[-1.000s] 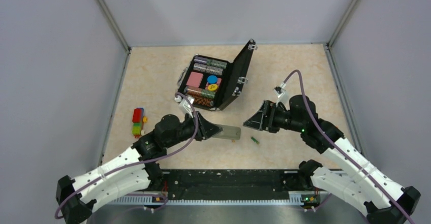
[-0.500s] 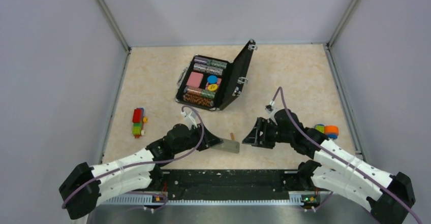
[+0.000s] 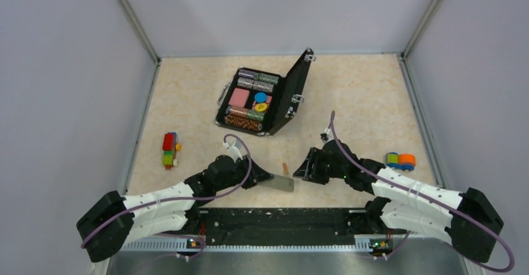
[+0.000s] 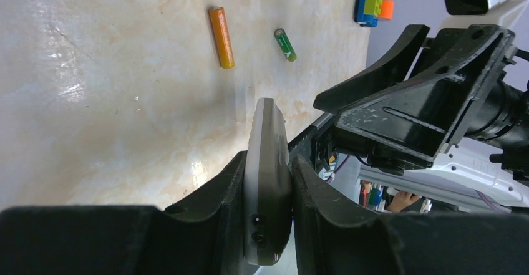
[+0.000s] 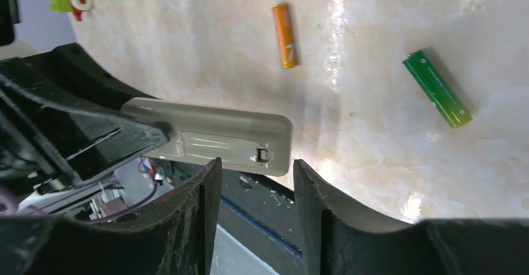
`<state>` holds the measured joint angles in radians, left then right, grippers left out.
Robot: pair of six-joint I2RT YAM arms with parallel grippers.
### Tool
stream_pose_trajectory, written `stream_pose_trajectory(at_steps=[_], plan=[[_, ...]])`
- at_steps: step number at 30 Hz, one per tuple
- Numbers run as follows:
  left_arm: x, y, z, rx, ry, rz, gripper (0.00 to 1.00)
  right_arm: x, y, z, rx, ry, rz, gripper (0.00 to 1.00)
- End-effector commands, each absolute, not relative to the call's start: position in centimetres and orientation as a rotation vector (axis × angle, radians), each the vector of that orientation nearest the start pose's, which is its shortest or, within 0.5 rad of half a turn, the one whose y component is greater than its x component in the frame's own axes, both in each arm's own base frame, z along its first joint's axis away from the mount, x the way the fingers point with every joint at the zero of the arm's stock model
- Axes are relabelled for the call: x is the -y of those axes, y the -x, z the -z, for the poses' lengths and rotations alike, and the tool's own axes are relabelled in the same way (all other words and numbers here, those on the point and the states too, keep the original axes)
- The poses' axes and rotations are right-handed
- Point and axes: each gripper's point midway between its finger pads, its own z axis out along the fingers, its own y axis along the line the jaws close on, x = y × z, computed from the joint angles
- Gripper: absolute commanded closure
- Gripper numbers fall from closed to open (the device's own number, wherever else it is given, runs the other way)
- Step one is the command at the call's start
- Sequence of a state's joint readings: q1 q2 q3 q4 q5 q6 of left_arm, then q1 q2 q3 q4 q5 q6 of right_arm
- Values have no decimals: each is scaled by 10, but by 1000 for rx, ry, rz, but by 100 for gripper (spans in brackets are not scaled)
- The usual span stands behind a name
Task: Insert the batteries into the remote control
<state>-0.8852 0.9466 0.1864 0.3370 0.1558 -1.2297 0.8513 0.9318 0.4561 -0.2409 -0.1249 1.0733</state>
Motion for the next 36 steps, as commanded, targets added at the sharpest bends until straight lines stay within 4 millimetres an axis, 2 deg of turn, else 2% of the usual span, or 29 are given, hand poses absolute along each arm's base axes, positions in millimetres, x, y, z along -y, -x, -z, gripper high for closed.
stream_pose_trajectory(at_steps=[1, 3, 6, 7, 15, 20, 36], plan=[[271, -143, -90, -2284, 329, 1394, 100, -260, -146, -91, -2511, -232, -1077, 55], [268, -143, -84, -2294, 337, 1378, 100, -263, -145, -85, -2520, -237, -1095, 56], [269, -140, -82, -2276, 293, 1400, 100, -269, -140, -81, -2523, -243, -1160, 68], [268, -138, -80, -2283, 288, 1396, 100, -273, -140, -82, -2518, -236, -1187, 69], [260, -137, -65, -2312, 224, 1302, 100, -283, -136, -75, -2544, -204, -1238, 65], [255, -135, -55, -2339, 226, 1270, 100, -287, -131, -69, -2566, -198, -1253, 66], [251, -136, -50, -2357, 258, 1237, 100, -292, -119, -46, -2642, -203, -1250, 70]])
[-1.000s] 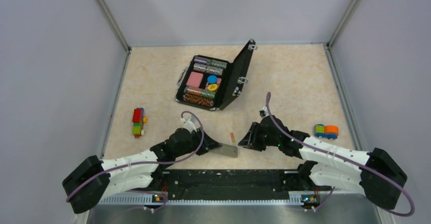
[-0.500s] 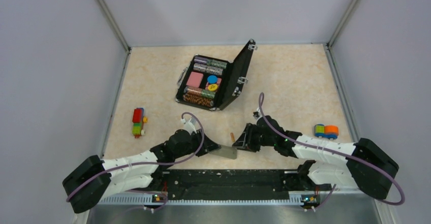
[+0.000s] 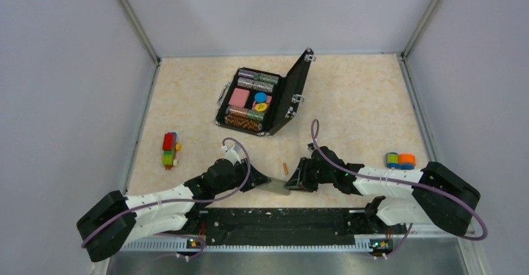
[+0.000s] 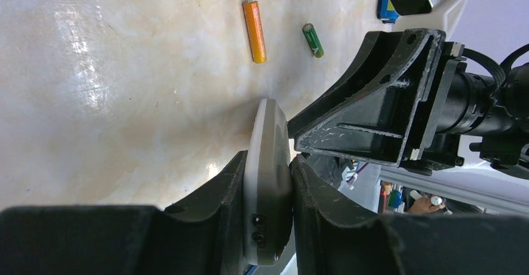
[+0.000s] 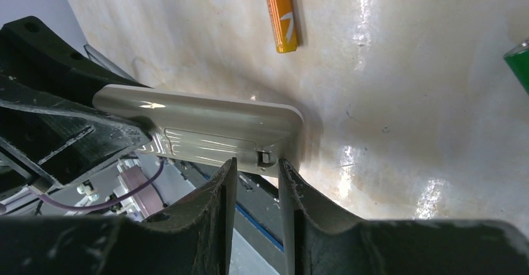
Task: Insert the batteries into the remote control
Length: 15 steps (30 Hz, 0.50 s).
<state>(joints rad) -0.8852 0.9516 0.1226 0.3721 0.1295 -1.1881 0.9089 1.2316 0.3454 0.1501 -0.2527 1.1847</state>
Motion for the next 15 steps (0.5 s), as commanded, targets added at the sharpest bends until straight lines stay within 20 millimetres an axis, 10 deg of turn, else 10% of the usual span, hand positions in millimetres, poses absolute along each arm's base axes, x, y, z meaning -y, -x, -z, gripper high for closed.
stream_pose_trajectory(at_steps=[1, 15], plan=[[251, -136, -50, -2357, 259, 1237, 100, -292, -119, -45, -2644, -206, -1248, 70], [248, -132, -43, -2372, 244, 1226, 100, -297, -127, -67, -2580, -192, -1271, 74]])
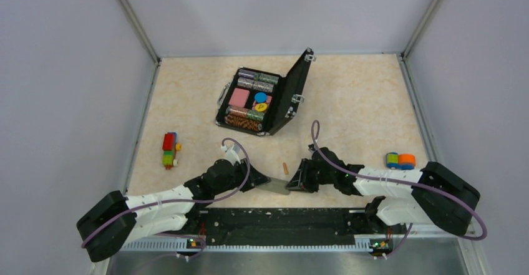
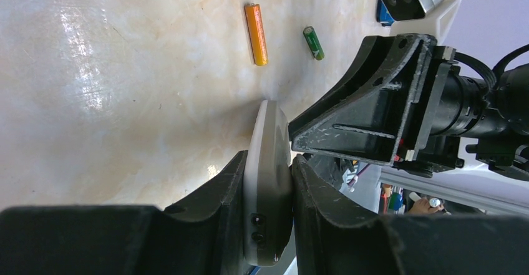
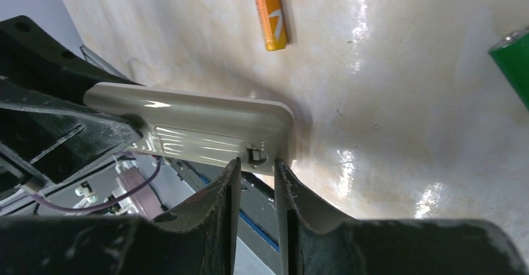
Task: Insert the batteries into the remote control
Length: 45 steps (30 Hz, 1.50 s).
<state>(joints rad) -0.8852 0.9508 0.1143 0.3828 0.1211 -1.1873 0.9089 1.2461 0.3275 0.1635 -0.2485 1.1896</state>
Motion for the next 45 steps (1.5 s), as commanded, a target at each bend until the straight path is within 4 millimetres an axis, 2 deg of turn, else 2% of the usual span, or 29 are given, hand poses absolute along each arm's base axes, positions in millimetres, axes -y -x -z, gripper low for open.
stream_pose_trajectory(at_steps=[1, 4, 7, 23, 45], plan=[[247, -131, -42, -2374, 244, 1223, 100, -298, -129, -72, -2569, -195, -1277, 71], [247, -132, -42, -2374, 243, 1219, 100, -298, -132, -84, -2543, -205, -1281, 70], [246, -132, -41, -2375, 246, 1214, 100, -297, -133, -87, -2540, -211, -1279, 70], [244, -131, -38, -2384, 251, 1203, 100, -293, -126, -58, -2598, -255, -1256, 67], [243, -129, -35, -2391, 249, 1199, 100, -293, -124, -43, -2616, -281, -1261, 66]])
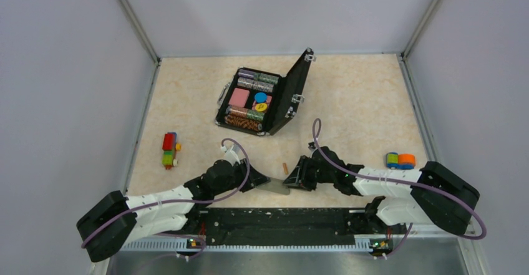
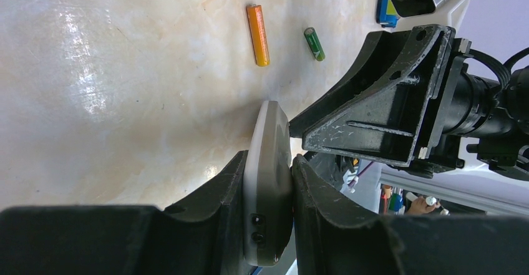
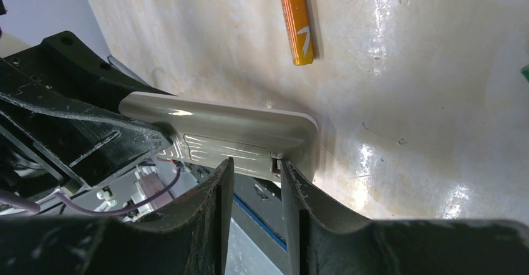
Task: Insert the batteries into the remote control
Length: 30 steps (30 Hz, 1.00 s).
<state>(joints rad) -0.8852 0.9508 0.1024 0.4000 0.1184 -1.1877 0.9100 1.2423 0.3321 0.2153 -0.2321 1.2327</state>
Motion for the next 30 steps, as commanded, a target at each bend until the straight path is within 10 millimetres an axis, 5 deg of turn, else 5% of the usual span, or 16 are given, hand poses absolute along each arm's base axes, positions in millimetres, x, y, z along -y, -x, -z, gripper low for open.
stream_pose_trajectory(at_steps=[1, 13, 30], plan=[[243, -129, -35, -2392, 248, 1200, 100, -293, -124, -43, -2618, -281, -1260, 66], [245, -126, -31, -2403, 240, 1221, 100, -295, -114, -40, -2603, -313, -1379, 66], [255, -119, -29, -2439, 216, 1256, 100, -311, -114, -89, -2303, -177, -1715, 67]])
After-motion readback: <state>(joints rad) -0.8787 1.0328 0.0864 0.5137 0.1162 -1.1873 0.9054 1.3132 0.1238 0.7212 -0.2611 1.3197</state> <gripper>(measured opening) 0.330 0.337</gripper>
